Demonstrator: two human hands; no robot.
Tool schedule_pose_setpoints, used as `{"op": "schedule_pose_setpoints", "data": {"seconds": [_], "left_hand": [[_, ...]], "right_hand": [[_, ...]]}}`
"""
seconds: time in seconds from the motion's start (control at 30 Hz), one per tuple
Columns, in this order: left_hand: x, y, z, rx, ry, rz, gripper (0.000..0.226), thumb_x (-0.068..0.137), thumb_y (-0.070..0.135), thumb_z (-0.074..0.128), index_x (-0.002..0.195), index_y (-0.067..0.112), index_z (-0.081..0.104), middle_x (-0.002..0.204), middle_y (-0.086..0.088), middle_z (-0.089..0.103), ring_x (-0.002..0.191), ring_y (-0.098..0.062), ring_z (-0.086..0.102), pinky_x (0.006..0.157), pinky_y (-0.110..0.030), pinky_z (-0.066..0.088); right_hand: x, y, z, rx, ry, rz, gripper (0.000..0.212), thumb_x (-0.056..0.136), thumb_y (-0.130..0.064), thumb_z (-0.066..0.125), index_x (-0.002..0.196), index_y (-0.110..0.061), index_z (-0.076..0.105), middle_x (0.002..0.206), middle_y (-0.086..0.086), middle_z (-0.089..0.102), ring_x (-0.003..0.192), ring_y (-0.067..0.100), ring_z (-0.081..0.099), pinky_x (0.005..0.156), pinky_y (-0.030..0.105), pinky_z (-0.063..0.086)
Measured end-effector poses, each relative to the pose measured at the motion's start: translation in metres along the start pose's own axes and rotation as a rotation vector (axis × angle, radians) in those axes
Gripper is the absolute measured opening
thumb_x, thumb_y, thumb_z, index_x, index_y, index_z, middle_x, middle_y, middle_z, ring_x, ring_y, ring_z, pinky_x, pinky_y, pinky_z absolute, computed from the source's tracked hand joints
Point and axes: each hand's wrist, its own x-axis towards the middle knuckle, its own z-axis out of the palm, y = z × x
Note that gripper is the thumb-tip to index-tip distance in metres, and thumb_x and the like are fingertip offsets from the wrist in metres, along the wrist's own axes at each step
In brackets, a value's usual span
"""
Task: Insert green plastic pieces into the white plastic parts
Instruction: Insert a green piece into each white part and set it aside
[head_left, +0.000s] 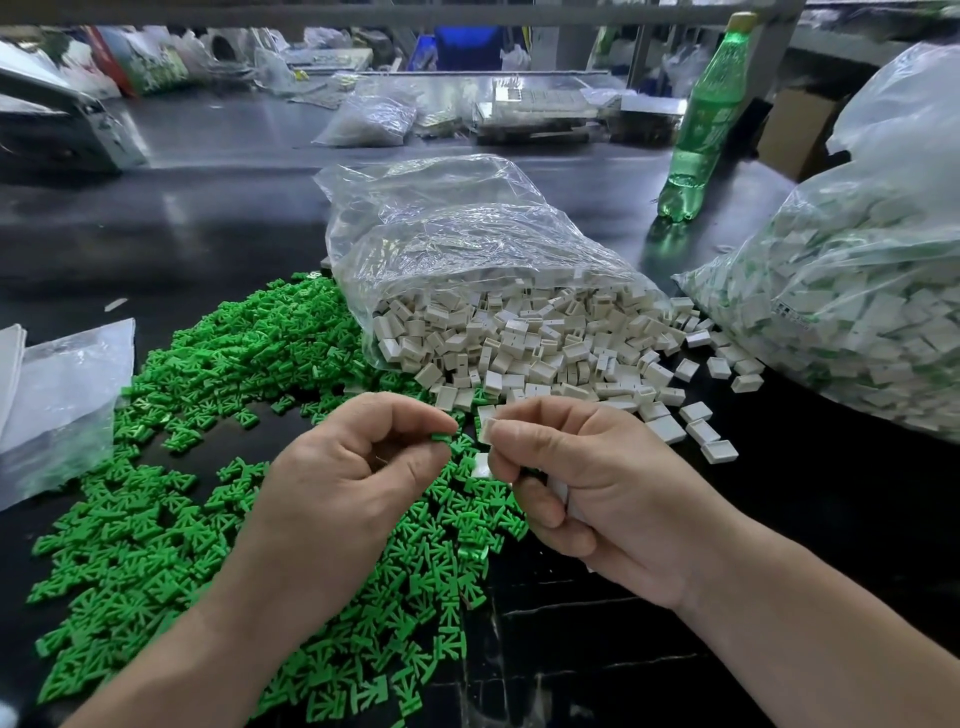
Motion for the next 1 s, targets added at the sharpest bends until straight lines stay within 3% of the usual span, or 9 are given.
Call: {"op": "schedule_pose_setpoints", "data": {"seconds": [0.1,0.23,0.37,0.5,0.6,1.0], "left_hand": [[-0.0013,0.0042,-0.0003,-0.02,0.054,-0.003,0.014,0.072,0.042,0.071,0.085,0.039,0.073,0.077,0.01,0.07,0.064,-0.001,0.062,0.057,-0.007,0.045],[-0.002,0.0055,-0.002,-0.15,0.051,-0.032,0.018,0.07,0.044,0.072,0.084,0.034,0.075,0.069,0.004,0.068,0.058,-0.008,0.059,0.055,-0.012,0.049],[0.0012,0.003,-0.0046,-0.428,-0.011,-0.114,0.029,0.065,0.036,0.087,0.087,0.021,0.076,0.069,-0.004,0.065,0.062,-0.016,0.059,0.053,-0.024,0.051],[0.0012,0.0026,-0.0008,-0.6,-0.054,-0.165,0.014,0.073,0.029,0.074,0.083,0.02,0.074,0.079,-0.013,0.07,0.067,-0.023,0.068,0.05,-0.026,0.051],[-0.0002,0.0023,0.0038,-0.584,-0.073,-0.18,0.007,0.077,0.026,0.071,0.081,0.022,0.074,0.082,-0.015,0.072,0.069,-0.025,0.071,0.05,-0.026,0.051],[0.0001,0.0035,-0.0016,-0.42,-0.129,-0.163,0.02,0.068,0.04,0.072,0.078,0.023,0.073,0.075,-0.013,0.072,0.062,-0.027,0.071,0.048,-0.026,0.05]], "right_hand": [[-0.0004,-0.0009,-0.0006,0.001,-0.021,-0.005,0.02,0.078,-0.025,0.078,0.09,-0.013,0.068,0.073,0.005,0.058,0.044,0.009,0.042,0.034,0.016,0.029],[-0.0019,-0.001,-0.0006,-0.005,-0.065,-0.02,0.012,0.08,-0.027,0.076,0.085,-0.017,0.071,0.076,0.006,0.059,0.045,0.009,0.042,0.033,0.016,0.03],[-0.003,-0.0006,0.0005,-0.023,-0.091,-0.034,0.015,0.08,-0.029,0.076,0.088,-0.017,0.072,0.076,0.006,0.059,0.045,0.009,0.043,0.033,0.016,0.03],[-0.0027,0.0013,0.0017,-0.089,-0.098,-0.091,0.012,0.086,-0.031,0.076,0.087,-0.02,0.072,0.072,0.003,0.058,0.044,0.008,0.044,0.034,0.016,0.031],[-0.003,0.0035,0.0019,-0.167,-0.095,-0.156,0.011,0.088,-0.033,0.073,0.086,-0.022,0.072,0.07,0.003,0.057,0.045,0.01,0.043,0.035,0.017,0.031],[-0.0029,0.0054,-0.0017,-0.309,-0.073,-0.246,0.008,0.091,-0.033,0.07,0.087,-0.026,0.071,0.067,0.003,0.056,0.043,0.008,0.043,0.036,0.017,0.031]]}}
